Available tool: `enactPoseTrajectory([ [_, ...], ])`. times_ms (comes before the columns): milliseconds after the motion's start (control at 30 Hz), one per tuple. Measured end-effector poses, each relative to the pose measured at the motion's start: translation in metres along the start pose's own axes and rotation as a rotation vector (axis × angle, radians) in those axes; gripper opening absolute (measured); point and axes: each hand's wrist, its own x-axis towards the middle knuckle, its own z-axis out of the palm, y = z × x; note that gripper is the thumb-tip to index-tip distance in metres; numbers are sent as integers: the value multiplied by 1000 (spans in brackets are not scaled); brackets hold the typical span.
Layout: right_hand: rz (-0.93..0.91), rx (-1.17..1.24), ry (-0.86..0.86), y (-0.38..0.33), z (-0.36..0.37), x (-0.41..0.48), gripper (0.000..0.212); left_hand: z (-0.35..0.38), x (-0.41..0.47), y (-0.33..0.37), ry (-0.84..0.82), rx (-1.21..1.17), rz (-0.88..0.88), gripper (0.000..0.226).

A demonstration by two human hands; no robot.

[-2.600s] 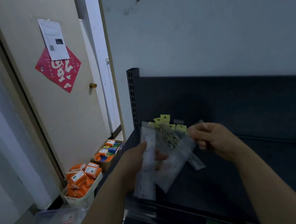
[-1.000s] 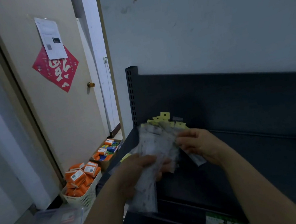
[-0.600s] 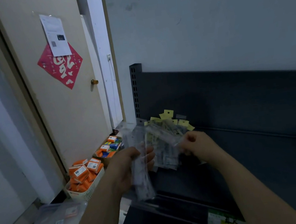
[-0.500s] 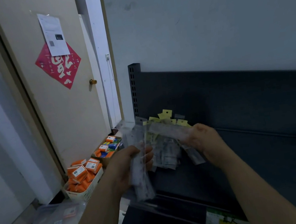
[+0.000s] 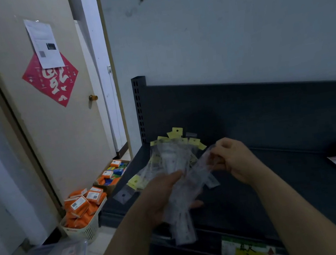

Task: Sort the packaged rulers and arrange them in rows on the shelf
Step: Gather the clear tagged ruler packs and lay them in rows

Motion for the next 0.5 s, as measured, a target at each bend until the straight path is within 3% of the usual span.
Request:
enactPoseTrajectory([
  [67,-46,-60,-22,5,7,0,18,5,1,-3,-78,-29,-48,41],
  [167,-71,-66,-22,9,16,2,12,4,0,-4,-119,39,21,50],
  [233,-61,25,-37,10,21,5,6,-2,-1,-1,-52,78,86,46],
  [333,-39,14,-2,14,26,13,17,-22,-1,13,138,57,181,20],
  [500,19,-60,-120,17,46,21,20,-53,8,45,375,-39,306,13],
])
